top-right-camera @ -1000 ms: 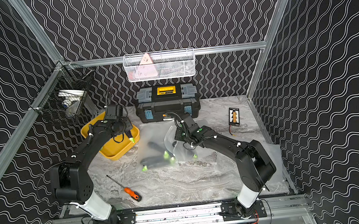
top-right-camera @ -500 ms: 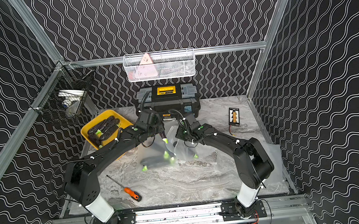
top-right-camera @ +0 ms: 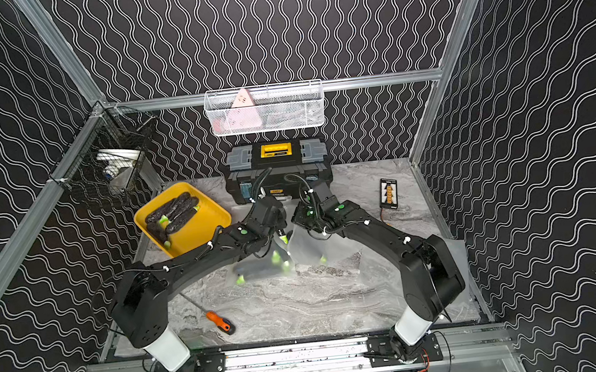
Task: Place the eggplant in a zip-top bag and seal the zipper
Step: Place the eggplant in the zipper food storage bag.
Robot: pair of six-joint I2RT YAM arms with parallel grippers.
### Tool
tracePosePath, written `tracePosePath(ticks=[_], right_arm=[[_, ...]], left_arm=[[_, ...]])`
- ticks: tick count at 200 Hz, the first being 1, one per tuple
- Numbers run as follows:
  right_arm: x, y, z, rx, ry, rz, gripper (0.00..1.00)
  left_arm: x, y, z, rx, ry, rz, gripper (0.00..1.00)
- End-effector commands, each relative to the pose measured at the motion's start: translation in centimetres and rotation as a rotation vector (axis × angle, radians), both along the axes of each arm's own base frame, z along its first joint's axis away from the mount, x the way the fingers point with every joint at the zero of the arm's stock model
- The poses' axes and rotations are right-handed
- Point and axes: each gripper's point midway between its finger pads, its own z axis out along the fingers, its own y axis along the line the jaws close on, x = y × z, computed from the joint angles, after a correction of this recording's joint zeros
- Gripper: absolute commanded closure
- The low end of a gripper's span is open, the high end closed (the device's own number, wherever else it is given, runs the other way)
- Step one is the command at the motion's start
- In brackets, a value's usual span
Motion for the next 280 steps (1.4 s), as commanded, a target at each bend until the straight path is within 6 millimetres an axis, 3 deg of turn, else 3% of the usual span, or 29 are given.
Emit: tracePosePath(ticks=[1,50,99,133,165,185,220,242,280], right_arm=[[0.1,0.1,1.2,0.022,0.001,-0.015,0.95],[1.0,1.0,1.0,0.048,0.017,-0.017,0.95],[1.8,0.7,1.7,0.060,-0.003,-0.039,0.95],[2.1,0.1,2.7,0.075,-0.023,-0.047,0.95],[2.2,-0.2,2.6,0.062,-0.025,-0.049,0.95],[2.2,-0.6,2.1,0.043,-0.024,-0.054,0.95],[2.4,-1.5,1.4,0.001,-0.030,-0.067,0.95],[2.3,-1.9,0.9,-0.027,-0.036,-0.063,0.95],[1.6,-2.0,-0.2,-0.044,-0.041,-0.044,0.95]], left_arm=[[0.0,0.1,2.6,-0.022,-0.117,0.029,0.61],[-1.2,0.7,3.2,-0.151,-0.142,0.059,0.61],[-1.6,-2.0,1.9,-0.173,-0.057,-0.070,0.52],[-1.9,-2.3,1.1,-0.162,-0.041,-0.103,0.46],[-2.2,-2.7,2.0,-0.184,-0.048,-0.146,0.41],[-1.6,-1.7,3.0,-0.226,-0.040,-0.149,0.39],[0.0,2.7,3.8,-0.215,0.009,-0.095,0.38],[1.1,7.8,2.4,-0.122,0.082,0.003,0.37],[1.0,18.3,-2.4,0.111,0.276,0.205,0.35]])
